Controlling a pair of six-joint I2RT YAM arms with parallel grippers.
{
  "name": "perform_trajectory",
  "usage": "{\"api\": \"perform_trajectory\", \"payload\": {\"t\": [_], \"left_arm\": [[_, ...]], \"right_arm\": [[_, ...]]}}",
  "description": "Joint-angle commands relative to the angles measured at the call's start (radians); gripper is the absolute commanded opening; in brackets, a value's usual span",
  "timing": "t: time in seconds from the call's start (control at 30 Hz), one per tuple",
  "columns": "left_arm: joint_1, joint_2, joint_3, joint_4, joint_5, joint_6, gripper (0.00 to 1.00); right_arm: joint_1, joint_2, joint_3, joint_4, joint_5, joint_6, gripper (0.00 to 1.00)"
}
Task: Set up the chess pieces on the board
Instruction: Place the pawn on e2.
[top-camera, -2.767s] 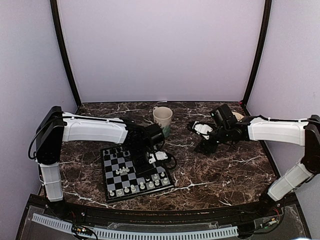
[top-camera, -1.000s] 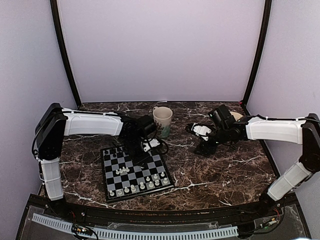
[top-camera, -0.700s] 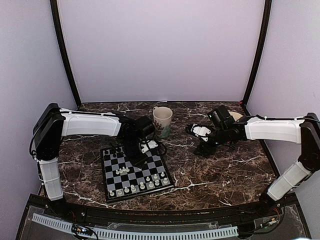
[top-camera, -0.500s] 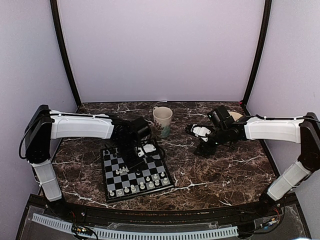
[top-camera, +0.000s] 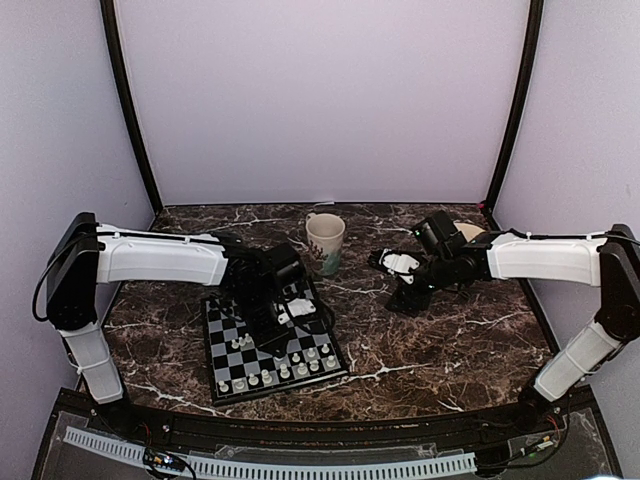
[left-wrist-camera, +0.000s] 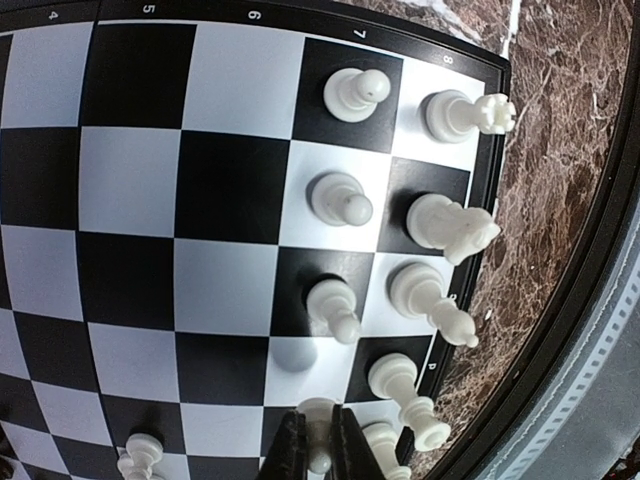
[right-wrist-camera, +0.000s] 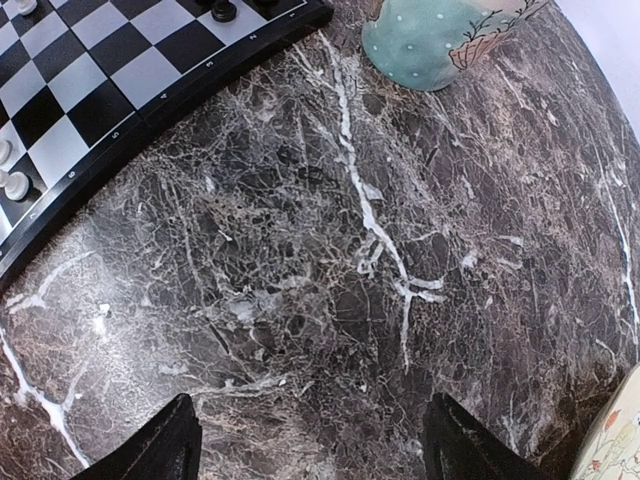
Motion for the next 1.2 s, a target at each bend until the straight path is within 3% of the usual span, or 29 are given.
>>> {"api": "perform_trajectory", "payload": {"t": [0.0,0.33,0.7,1.03,1.17], "left_arm": [[-0.004,0.014,0.006,-0.011,0.007,0.018,0.06],[-0.009,0.054,0.024,-0.012,-0.007,0.024,0.08],[-0.011,0.054,0.034,-0.009,-0.009,0.024,0.23],[-0.006,-0.062,0.064,-0.037,-0.072,0.032,0.31],[0.048,-0.112,0.033,-0.024,-0.140,-0.015,0.32]], "right_arm": [[0.009,0.005,0.026,0.001,0.009,-0.006,0.76],[0.014,0.008,0.024,0.003,0.012,-0.009,0.76],[0.019,0.015,0.025,0.000,0.017,-0.012,0.76],[0.025,0.016,0.026,-0.002,0.020,-0.016,0.77],[0.027,0.017,0.025,-0.004,0.021,-0.016,0.76]]}}
